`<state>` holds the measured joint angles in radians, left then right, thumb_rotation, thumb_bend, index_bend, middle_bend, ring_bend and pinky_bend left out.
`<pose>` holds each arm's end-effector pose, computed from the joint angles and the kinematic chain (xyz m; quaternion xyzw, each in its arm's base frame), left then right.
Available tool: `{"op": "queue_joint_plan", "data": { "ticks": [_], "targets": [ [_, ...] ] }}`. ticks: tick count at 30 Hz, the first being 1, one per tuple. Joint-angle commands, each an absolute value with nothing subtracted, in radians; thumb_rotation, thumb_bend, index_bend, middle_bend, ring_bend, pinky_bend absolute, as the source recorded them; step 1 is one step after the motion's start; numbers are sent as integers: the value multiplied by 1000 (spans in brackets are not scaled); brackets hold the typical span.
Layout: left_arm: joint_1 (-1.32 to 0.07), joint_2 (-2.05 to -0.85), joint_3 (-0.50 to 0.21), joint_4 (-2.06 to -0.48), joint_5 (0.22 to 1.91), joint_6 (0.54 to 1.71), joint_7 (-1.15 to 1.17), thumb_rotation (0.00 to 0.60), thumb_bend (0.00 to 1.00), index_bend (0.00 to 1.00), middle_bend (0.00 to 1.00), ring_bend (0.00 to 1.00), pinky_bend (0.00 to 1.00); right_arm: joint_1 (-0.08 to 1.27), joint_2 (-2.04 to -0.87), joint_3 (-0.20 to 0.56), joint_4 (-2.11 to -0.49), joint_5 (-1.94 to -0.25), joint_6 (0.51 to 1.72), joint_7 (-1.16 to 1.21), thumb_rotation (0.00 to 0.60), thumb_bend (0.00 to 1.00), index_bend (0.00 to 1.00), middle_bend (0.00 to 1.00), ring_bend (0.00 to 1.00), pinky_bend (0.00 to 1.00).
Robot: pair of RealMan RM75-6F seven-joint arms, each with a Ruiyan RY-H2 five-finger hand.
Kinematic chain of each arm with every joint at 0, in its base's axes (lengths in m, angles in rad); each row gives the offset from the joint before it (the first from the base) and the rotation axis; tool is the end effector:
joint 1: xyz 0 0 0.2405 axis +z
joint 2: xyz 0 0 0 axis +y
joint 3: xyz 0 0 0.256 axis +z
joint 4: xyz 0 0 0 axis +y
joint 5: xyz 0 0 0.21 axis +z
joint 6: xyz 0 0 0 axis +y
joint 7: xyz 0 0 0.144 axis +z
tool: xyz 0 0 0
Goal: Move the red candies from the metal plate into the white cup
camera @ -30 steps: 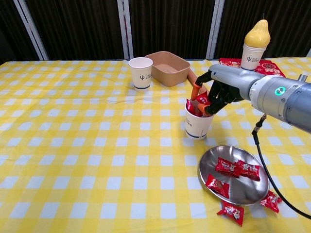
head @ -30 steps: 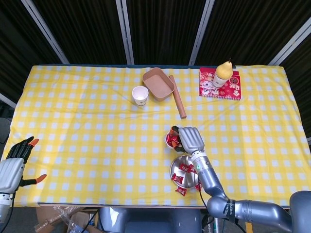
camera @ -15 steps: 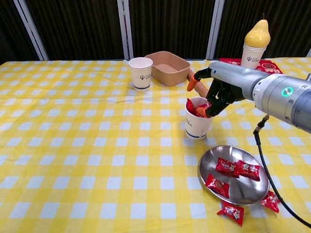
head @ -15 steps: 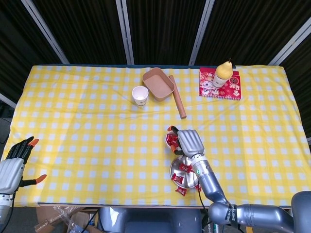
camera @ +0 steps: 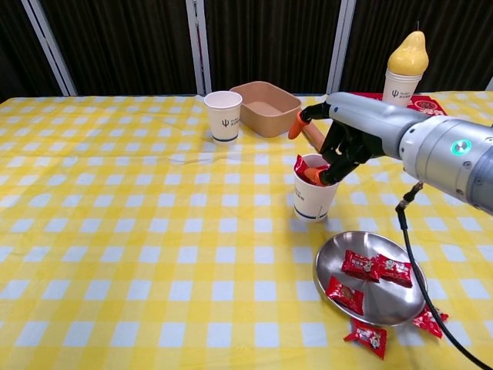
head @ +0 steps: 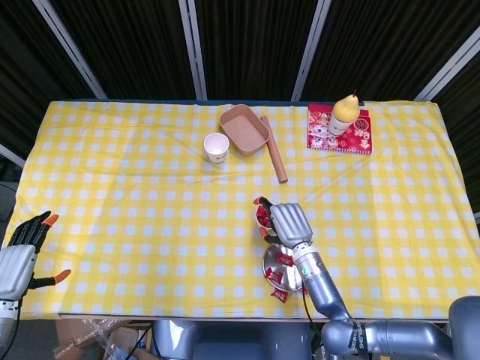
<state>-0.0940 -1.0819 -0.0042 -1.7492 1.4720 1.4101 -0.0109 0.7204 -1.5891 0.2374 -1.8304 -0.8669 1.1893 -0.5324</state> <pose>-0.2955 0.1709 0.1436 -0.5914 -0.4580 -0.3812 0.5433 -0.0927 -0.2998 -0.0097 0.6665 -0.4763 0.4139 0.3970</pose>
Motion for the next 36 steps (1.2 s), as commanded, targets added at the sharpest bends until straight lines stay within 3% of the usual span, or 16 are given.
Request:
{"op": "queue_joint_plan", "data": {
  "ticks": [1, 7, 14, 23, 36],
  "targets": [
    [-94, -1082, -4, -1749, 1474, 1411, -11, 600, 0, 0, 0, 0, 0, 684, -1540, 179, -1904, -920, 1213, -539, 600, 426, 279, 895, 986, 984],
    [-91, -1085, -3, -1748, 1485, 1422, -8, 600, 0, 0, 0, 0, 0, 631, -1503, 71, -1953, -978, 1227, -552, 600, 426, 364, 895, 986, 984],
    [-84, -1092, -1, -1741, 1503, 1443, -4, 600, 0, 0, 0, 0, 0, 576, -1528, -19, -1890, -1024, 1246, -560, 600, 425, 367, 895, 986, 984],
    [-81, -1097, -2, -1737, 1506, 1451, 0, 600, 0, 0, 0, 0, 0, 538, -1580, -28, -1770, -1034, 1248, -551, 600, 358, 367, 895, 986, 984],
    [-82, -1097, -2, -1736, 1505, 1448, 0, 600, 0, 0, 0, 0, 0, 497, -1612, -35, -1687, -1066, 1233, -538, 600, 350, 382, 895, 986, 985]
  ]
}}
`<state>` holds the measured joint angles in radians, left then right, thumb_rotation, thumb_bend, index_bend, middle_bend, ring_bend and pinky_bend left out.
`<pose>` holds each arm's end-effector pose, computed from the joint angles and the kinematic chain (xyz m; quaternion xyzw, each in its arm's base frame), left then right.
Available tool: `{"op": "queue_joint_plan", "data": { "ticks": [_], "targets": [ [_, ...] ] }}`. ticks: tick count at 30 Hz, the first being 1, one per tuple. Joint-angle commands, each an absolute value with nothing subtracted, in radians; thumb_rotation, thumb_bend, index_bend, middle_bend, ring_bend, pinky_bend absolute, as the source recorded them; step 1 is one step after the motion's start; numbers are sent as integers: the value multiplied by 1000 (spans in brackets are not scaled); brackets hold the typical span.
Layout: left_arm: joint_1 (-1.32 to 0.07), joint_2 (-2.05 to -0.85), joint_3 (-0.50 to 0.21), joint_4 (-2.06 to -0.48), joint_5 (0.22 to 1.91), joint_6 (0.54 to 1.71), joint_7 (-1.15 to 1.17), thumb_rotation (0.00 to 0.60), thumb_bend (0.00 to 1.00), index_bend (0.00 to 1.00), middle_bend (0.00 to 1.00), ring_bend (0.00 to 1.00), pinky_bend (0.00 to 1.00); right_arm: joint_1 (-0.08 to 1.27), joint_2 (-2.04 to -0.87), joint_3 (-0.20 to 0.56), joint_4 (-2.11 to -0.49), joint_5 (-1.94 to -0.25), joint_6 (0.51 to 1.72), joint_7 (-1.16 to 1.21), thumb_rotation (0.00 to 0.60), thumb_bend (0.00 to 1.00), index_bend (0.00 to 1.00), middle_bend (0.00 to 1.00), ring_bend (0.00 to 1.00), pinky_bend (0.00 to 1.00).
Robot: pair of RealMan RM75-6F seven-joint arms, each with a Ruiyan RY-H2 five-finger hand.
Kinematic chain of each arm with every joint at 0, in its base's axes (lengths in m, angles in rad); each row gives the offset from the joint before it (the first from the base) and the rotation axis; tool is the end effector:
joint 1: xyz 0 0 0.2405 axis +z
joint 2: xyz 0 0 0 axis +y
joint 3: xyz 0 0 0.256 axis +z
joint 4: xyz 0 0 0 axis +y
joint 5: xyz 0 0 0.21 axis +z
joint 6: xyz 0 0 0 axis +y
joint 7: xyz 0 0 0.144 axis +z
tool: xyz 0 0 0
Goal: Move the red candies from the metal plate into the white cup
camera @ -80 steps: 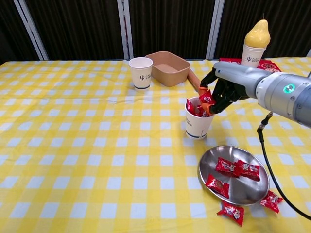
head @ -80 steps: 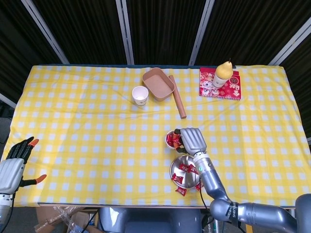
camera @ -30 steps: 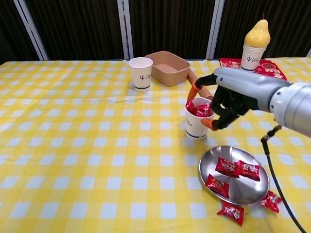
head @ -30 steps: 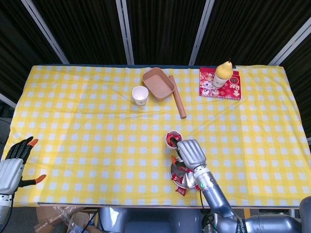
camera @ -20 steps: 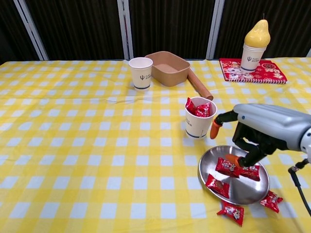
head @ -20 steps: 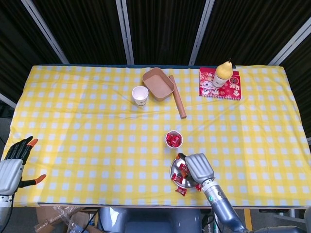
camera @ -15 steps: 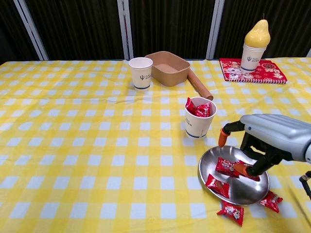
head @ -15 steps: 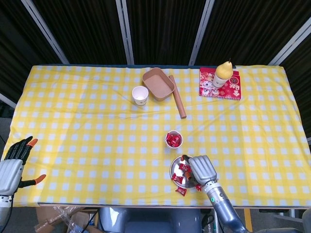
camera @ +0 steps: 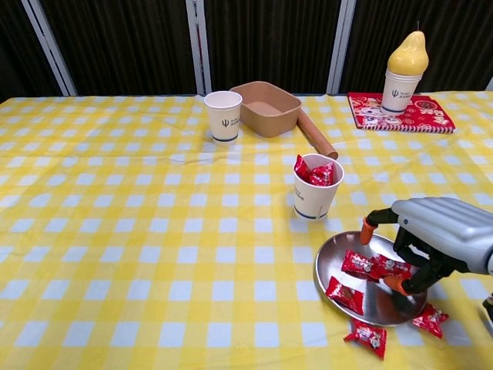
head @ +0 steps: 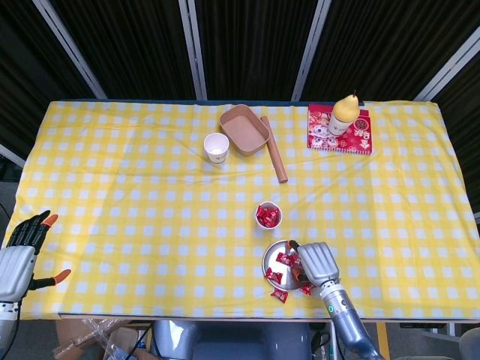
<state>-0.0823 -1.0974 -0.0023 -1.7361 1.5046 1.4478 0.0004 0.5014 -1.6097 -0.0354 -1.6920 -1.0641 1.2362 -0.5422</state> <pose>-0.2929 0.1678 0.1434 -0.5938 -0.4415 -0.3921 0.5466 -0.1927 -0.2305 -0.0380 0.7156 -0.4484 0.3043 0.4408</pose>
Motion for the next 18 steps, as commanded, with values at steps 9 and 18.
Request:
{"op": "queue_joint_plan", "data": {
  "ticks": [9, 18],
  "targets": [
    [-81, -1098, -1, -1736, 1507, 1449, 2, 600, 0, 0, 0, 0, 0, 470, -1612, -31, -1664, -1089, 1225, -511, 600, 350, 434, 895, 986, 984],
    [-81, -1098, -1, -1737, 1507, 1449, 3, 600, 0, 0, 0, 0, 0, 454, -1605, -17, -1646, -1091, 1209, -497, 600, 350, 472, 895, 986, 985]
  ]
}}
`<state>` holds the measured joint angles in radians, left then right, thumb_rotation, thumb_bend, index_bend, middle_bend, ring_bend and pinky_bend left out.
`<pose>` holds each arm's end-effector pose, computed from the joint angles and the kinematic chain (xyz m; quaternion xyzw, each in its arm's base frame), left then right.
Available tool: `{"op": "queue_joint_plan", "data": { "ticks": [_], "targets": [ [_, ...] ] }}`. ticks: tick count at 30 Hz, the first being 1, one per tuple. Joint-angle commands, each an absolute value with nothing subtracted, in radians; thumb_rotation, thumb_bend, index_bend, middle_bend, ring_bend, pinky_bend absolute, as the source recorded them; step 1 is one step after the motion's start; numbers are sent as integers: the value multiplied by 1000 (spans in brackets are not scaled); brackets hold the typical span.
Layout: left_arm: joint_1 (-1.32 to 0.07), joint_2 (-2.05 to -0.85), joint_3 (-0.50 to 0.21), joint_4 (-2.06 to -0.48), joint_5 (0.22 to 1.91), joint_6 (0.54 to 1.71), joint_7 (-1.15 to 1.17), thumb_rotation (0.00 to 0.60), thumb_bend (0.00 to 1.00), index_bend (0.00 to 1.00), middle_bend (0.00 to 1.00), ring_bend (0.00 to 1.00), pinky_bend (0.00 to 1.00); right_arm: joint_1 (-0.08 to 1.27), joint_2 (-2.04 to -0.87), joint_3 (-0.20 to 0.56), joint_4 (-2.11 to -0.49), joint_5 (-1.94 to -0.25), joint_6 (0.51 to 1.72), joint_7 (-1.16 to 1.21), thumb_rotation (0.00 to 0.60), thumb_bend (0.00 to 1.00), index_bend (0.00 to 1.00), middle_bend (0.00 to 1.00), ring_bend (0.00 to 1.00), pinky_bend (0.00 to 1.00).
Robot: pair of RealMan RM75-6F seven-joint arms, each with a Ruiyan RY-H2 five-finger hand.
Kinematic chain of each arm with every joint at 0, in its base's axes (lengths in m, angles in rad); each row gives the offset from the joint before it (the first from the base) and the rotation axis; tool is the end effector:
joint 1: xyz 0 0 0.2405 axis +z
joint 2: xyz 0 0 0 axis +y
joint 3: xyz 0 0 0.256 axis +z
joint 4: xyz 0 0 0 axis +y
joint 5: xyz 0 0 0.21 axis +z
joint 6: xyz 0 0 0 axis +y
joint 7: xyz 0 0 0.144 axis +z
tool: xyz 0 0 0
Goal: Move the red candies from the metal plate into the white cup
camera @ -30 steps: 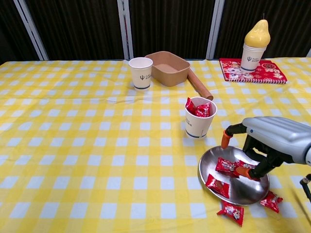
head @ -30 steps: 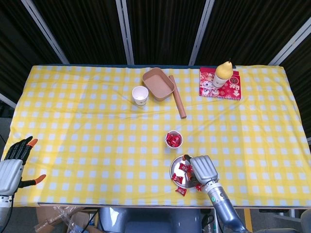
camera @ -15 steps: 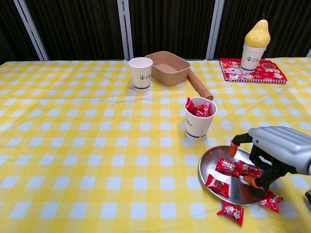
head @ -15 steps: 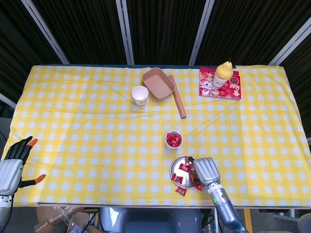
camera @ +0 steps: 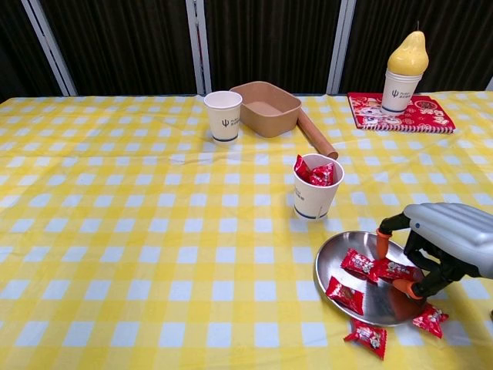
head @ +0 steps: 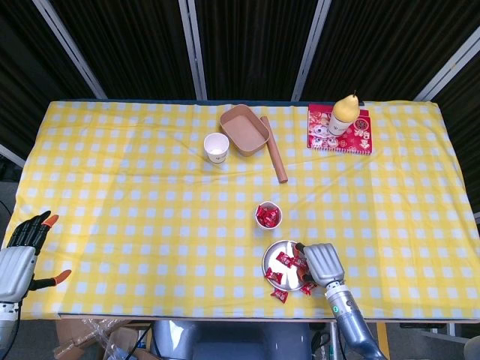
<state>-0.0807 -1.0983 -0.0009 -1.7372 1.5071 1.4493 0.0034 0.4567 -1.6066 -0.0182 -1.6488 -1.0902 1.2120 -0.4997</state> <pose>-0.2926 0.1670 0.1430 -0.5944 -0.4411 -0.3919 0.5464 -0.2080 -0.2300 -0.0368 0.7035 -0.4599 0.3030 0.4491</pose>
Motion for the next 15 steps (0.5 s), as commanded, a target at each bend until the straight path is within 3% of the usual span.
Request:
{"op": "queue_joint_plan", "data": {
  "ticks": [1, 6, 12, 15],
  "targets": [
    [-81, -1098, -1, -1737, 1507, 1448, 3, 600, 0, 0, 0, 0, 0, 452, -1606, -15, -1642, -1089, 1206, -495, 600, 350, 475, 895, 986, 984],
    [-81, -1098, -1, -1738, 1507, 1448, 3, 600, 0, 0, 0, 0, 0, 446, -1607, -10, -1626, -1085, 1195, -486, 600, 351, 498, 895, 986, 984],
    [-81, -1098, 0, -1739, 1506, 1447, 3, 600, 0, 0, 0, 0, 0, 436, -1604, -3, -1621, -1089, 1183, -468, 600, 500, 545, 895, 986, 984],
    [-81, -1098, 0, -1739, 1508, 1448, 3, 600, 0, 0, 0, 0, 0, 433, -1600, 1, -1630, -1095, 1181, -458, 600, 518, 549, 895, 986, 984]
  ]
}}
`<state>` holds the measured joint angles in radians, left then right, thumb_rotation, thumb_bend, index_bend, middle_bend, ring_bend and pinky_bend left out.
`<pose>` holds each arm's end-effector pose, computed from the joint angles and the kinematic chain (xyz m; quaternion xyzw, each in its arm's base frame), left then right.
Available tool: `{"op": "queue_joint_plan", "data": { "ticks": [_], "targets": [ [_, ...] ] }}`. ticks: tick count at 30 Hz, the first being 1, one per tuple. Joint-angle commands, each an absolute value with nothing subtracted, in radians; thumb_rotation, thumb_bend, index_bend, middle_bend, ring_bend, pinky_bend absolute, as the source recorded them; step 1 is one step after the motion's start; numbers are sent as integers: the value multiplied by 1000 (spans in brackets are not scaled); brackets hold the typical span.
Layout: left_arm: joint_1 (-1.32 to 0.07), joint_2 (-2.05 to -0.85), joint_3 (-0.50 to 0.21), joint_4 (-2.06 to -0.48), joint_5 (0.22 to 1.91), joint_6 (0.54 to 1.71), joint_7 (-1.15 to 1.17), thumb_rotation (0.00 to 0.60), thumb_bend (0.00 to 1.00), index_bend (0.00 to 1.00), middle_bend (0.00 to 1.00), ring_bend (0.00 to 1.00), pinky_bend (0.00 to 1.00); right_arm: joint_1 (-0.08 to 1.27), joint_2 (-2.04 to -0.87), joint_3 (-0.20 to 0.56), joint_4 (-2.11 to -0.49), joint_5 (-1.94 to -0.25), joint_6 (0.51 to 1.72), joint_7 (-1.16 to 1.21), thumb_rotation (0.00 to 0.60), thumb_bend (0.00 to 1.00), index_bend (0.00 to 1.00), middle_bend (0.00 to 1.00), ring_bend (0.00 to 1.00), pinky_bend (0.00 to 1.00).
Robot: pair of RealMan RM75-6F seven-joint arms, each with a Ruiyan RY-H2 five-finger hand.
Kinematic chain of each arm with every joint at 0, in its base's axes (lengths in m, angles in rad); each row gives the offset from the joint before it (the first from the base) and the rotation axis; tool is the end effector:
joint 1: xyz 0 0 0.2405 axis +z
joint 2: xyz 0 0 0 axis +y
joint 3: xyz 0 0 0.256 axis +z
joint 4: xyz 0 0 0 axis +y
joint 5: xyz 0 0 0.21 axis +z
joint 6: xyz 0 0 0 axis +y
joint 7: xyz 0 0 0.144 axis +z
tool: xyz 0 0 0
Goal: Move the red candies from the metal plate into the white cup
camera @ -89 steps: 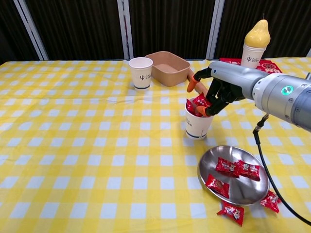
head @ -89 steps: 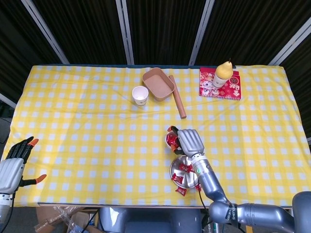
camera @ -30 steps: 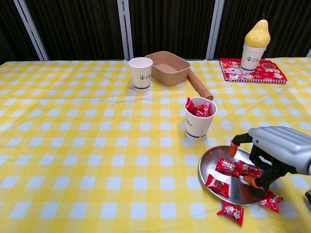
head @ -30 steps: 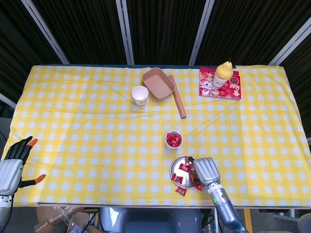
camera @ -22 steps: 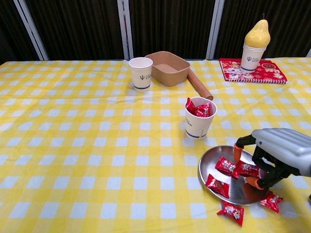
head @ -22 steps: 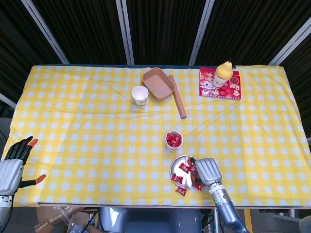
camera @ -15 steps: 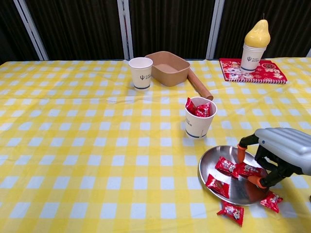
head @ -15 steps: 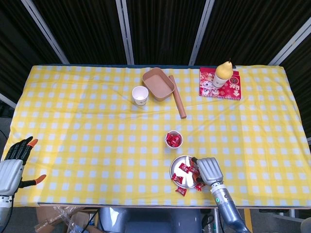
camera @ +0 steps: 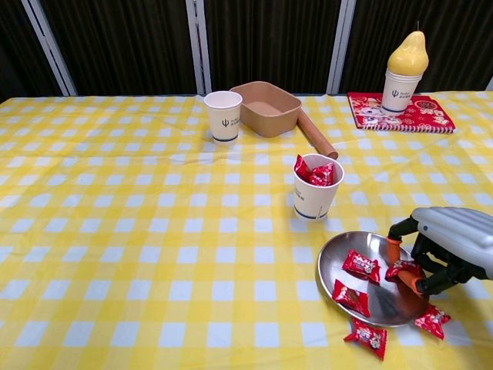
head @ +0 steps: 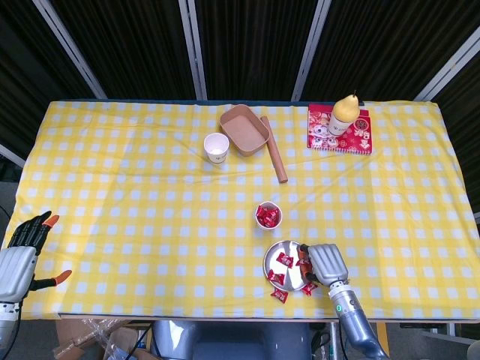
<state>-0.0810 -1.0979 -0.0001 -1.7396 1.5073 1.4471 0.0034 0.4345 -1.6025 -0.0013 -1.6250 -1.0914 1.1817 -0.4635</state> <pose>-0.2922 0.1668 0.1425 -0.5947 -0.4424 -0.3916 0.5452 -0.2174 -0.2308 -0.0367 0.6938 -0.4758 0.3004 0.4494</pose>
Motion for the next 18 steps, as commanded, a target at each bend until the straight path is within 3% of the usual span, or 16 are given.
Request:
{"op": "queue_joint_plan", "data": {
  "ticks": [1, 9, 18],
  "targets": [
    [-81, -1098, 0, -1739, 1508, 1448, 3, 600, 0, 0, 0, 0, 0, 432, -1598, 4, -1637, -1101, 1181, -453, 600, 519, 549, 895, 986, 984],
    [-80, -1098, 0, -1739, 1509, 1449, 2, 600, 0, 0, 0, 0, 0, 437, -1557, 38, -1742, -1153, 1199, -437, 600, 520, 549, 895, 986, 984],
    [-83, -1097, 0, -1739, 1505, 1442, -2, 600, 0, 0, 0, 0, 0, 487, -1490, 155, -1885, -1145, 1219, -483, 600, 521, 549, 895, 986, 984]
  ]
}}
